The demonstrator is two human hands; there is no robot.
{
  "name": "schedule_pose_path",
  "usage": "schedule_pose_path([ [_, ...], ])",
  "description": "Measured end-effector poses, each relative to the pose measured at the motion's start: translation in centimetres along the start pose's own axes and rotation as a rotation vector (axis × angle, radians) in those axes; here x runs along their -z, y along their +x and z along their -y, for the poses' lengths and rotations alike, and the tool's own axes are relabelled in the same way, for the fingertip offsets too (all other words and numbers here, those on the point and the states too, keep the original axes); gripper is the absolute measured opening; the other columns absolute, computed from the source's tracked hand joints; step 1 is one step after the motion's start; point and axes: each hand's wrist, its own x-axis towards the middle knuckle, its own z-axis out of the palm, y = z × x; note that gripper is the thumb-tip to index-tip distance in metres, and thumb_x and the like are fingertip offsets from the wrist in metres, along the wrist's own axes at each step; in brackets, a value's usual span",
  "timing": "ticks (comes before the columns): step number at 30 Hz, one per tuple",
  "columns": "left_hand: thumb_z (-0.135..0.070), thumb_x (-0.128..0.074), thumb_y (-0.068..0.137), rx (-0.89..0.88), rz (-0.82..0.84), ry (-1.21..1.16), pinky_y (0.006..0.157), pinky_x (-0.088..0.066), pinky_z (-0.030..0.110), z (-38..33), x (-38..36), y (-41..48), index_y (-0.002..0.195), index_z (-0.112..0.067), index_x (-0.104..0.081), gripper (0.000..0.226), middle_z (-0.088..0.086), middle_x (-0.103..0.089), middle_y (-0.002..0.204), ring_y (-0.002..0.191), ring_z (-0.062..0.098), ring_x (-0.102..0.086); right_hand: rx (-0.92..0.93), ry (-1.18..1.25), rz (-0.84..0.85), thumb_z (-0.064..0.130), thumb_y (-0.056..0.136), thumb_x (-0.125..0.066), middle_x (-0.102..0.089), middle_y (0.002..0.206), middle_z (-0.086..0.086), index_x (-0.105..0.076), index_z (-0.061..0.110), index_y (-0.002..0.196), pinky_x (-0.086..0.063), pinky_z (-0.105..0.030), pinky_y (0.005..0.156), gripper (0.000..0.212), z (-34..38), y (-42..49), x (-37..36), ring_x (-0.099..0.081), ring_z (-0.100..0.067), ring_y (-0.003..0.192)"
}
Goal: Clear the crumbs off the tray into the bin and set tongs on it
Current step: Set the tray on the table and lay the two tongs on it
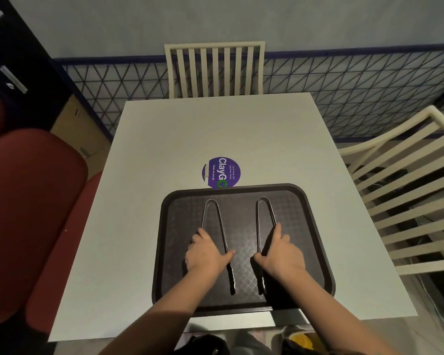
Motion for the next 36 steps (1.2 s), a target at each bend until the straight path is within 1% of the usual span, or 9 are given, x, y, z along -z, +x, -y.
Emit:
schedule_pose_path([
  [4,-0.072,-0.057,0.074,0.009,0.002,-0.008,0.087,-0.051,0.034,0.46,0.02,-0.03,0.151,-0.007,-0.009,0.111,0.014,-0.037,0.146,0.124,0.028,-0.052,0.022,-0.015,-0.014,0.056,0.079,-0.058,-0.042,0.132,-0.013,0.002,0.013,0.148,-0.043,-0.030,0.067,0.101,-0.19,-0.08,0.04,-0.058,-0.029,0.105],
  [8,-0.071,-0.057,0.075,0.013,0.011,0.009,0.088,-0.051,0.034,0.52,0.11,-0.08,0.151,-0.006,-0.008,0.111,0.014,-0.037,0.146,0.123,0.028,-0.052,0.033,-0.011,-0.017,0.057,0.078,-0.058,-0.042,0.132,-0.013,0.001,0.014,0.148,-0.046,-0.032,0.071,0.102,-0.32,-0.20,0.07,-0.058,-0.029,0.105],
  [12,-0.070,-0.056,0.076,0.013,0.009,0.023,0.086,-0.052,0.033,0.63,0.07,-0.10,0.151,-0.006,-0.008,0.110,0.014,-0.036,0.146,0.122,0.027,-0.053,0.044,-0.012,-0.006,0.057,0.079,-0.058,-0.042,0.132,-0.013,0.003,0.014,0.148,-0.043,-0.030,0.066,0.102,-0.04,-0.16,0.09,-0.058,-0.028,0.104],
  [17,-0.070,-0.056,0.076,0.013,0.015,0.022,0.086,-0.051,0.033,0.48,0.11,-0.27,0.151,-0.006,-0.008,0.110,0.014,-0.036,0.146,0.123,0.028,-0.053,0.066,-0.007,0.002,0.057,0.079,-0.058,-0.042,0.134,-0.013,0.003,0.015,0.148,-0.048,-0.032,0.073,0.101,0.60,-0.30,-0.19,-0.057,-0.027,0.107],
  [23,-0.070,-0.057,0.075,0.014,0.013,0.023,0.085,-0.051,0.033,0.27,0.16,-0.35,0.151,-0.006,-0.008,0.111,0.015,-0.037,0.146,0.122,0.028,-0.053,0.063,-0.003,-0.002,0.058,0.080,-0.057,-0.041,0.135,-0.014,0.001,0.012,0.148,-0.048,-0.033,0.077,0.101,0.52,-0.12,0.13,-0.056,-0.028,0.110],
  [30,-0.070,-0.057,0.076,0.005,0.013,0.018,0.082,-0.052,0.032,0.34,0.16,-0.47,0.151,-0.007,-0.008,0.110,0.015,-0.037,0.145,0.121,0.027,-0.054,0.066,-0.015,0.000,0.059,0.080,-0.057,-0.041,0.134,-0.014,0.001,0.014,0.148,-0.048,-0.032,0.074,0.101,0.33,-0.12,0.14,-0.057,-0.027,0.108],
  [34,-0.070,-0.058,0.075,0.010,0.011,0.012,0.087,-0.051,0.034,0.26,0.10,-0.51,0.151,-0.006,-0.008,0.111,0.015,-0.036,0.146,0.123,0.028,-0.053,0.068,-0.021,-0.003,0.059,0.080,-0.057,-0.041,0.134,-0.015,0.002,0.012,0.148,-0.047,-0.031,0.072,0.102,0.25,-0.11,0.09,-0.058,-0.027,0.107],
  [36,-0.070,-0.058,0.075,0.012,0.009,0.013,0.086,-0.052,0.033,0.25,0.06,-0.55,0.151,-0.006,-0.008,0.111,0.015,-0.037,0.145,0.123,0.027,-0.053,0.068,-0.021,-0.002,0.058,0.080,-0.057,-0.040,0.135,-0.015,0.002,0.012,0.149,-0.047,-0.031,0.072,0.102,0.24,-0.13,0.06,-0.058,-0.027,0.107],
])
